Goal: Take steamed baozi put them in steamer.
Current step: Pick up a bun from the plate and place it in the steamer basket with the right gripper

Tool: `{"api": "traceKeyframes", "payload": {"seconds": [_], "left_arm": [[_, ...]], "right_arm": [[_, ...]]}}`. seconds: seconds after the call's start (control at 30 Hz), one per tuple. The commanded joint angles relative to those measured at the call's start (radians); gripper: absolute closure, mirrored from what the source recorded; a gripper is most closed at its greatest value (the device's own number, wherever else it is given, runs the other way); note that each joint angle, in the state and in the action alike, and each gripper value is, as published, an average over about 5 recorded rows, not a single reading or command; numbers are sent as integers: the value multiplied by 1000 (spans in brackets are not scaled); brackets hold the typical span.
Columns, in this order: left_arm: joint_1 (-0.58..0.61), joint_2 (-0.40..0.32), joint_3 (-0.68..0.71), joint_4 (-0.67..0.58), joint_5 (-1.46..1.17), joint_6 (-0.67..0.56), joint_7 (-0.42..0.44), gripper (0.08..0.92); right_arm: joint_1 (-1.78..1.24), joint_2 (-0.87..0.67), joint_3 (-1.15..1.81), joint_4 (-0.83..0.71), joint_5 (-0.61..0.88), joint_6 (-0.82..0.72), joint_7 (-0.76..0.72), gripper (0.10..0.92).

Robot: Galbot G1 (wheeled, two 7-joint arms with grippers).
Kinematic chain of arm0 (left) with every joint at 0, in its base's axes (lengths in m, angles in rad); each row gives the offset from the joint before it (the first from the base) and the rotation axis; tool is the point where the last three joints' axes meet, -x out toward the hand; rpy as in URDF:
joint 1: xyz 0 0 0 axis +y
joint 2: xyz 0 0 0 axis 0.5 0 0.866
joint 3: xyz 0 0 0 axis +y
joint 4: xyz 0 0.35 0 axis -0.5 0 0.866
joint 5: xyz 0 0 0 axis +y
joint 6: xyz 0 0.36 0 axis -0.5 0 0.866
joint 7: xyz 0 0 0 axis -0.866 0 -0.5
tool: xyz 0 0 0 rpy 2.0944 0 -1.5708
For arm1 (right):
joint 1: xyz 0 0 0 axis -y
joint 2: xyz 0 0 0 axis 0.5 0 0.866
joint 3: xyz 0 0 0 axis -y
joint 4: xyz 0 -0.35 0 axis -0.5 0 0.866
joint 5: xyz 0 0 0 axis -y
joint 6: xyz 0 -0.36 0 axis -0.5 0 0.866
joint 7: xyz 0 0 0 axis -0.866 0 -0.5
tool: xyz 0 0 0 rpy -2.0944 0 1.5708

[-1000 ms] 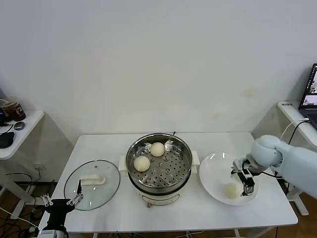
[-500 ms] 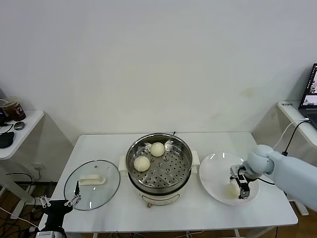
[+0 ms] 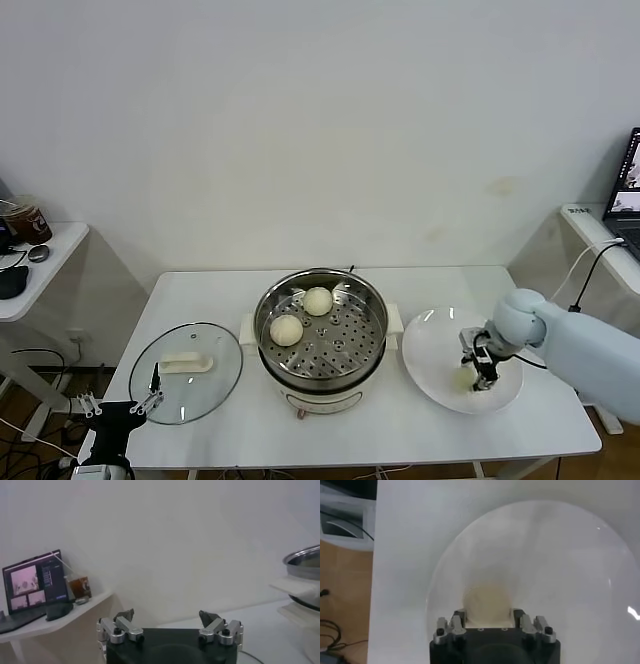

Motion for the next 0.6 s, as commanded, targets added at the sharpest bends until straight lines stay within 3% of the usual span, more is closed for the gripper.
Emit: {"api": "traceKeyframes", "payload": {"seconds": [0.03, 0.33, 0.6], "left_arm": [[-2, 2, 0, -1, -2, 1, 0, 177], [-15, 8, 5, 6, -10, -1, 0, 177], [-18, 9, 4, 7, -15, -3, 0, 177]], "right_arm": [[168, -10, -15, -2, 50, 5, -79, 485], [567, 59, -102, -6, 211, 84, -191, 482], [768, 237, -264, 96, 345, 242, -143, 481]]}}
